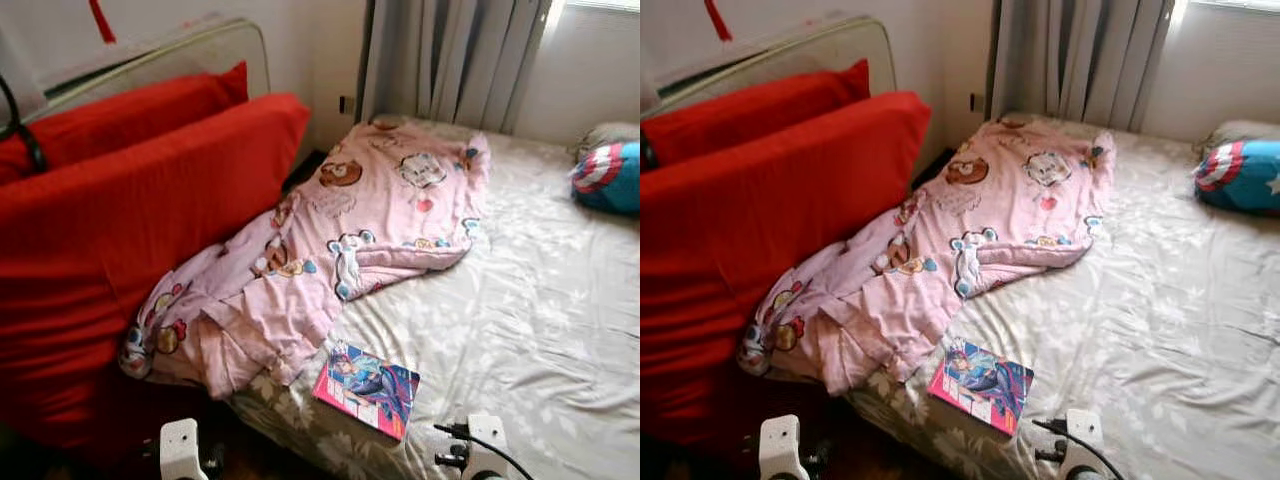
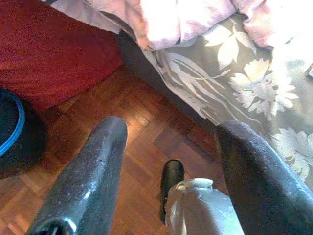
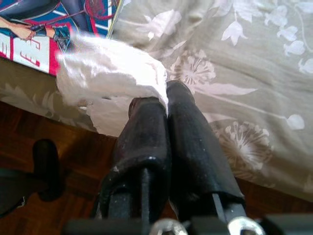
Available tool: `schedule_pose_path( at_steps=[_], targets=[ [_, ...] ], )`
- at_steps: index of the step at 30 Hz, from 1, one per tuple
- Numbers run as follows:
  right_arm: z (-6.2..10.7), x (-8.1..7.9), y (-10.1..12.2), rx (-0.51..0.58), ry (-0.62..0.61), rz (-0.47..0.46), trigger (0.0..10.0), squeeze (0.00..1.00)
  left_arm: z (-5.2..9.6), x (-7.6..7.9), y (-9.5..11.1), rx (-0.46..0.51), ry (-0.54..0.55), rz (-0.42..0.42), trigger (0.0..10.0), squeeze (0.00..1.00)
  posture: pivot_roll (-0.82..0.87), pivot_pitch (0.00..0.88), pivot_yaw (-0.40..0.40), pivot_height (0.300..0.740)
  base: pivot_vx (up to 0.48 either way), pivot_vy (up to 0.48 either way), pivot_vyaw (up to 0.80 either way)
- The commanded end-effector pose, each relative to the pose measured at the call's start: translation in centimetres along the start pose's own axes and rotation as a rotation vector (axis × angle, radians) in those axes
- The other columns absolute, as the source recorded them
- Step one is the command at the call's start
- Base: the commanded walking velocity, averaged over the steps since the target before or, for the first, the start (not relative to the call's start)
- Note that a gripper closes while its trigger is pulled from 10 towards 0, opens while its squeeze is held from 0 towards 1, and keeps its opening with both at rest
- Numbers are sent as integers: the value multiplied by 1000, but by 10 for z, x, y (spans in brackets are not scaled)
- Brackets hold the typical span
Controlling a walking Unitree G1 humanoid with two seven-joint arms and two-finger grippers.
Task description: Clean up the room
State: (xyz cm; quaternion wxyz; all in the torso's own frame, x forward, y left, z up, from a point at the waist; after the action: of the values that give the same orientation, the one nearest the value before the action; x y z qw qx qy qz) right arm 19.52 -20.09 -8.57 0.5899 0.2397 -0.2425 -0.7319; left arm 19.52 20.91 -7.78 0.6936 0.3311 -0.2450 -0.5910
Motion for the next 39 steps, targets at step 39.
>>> schedule_pose_path(
  at_steps=[39],
  targets=[
    [0,-13,-9,-35,40,35,10000,0,4,-14,-18,-111,23,-3,10000,0,3,0,4,740,0,7,482]
  ],
)
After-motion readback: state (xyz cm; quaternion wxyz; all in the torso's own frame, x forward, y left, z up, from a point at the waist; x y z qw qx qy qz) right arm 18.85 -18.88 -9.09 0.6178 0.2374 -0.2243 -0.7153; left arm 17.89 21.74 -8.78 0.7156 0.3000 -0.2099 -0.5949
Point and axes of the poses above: a point about 5 cm out from each wrist's last joint towards the gripper, its own z axis pointing back from the gripper into the wrist, its own y axis along the axis of the wrist's last joint, x = y × z, the point moved 1 cm from there along -z, pointing out of the wrist towards the gripper, and after that the axes turned 5 degrees about -z, right-handed, at the moved point
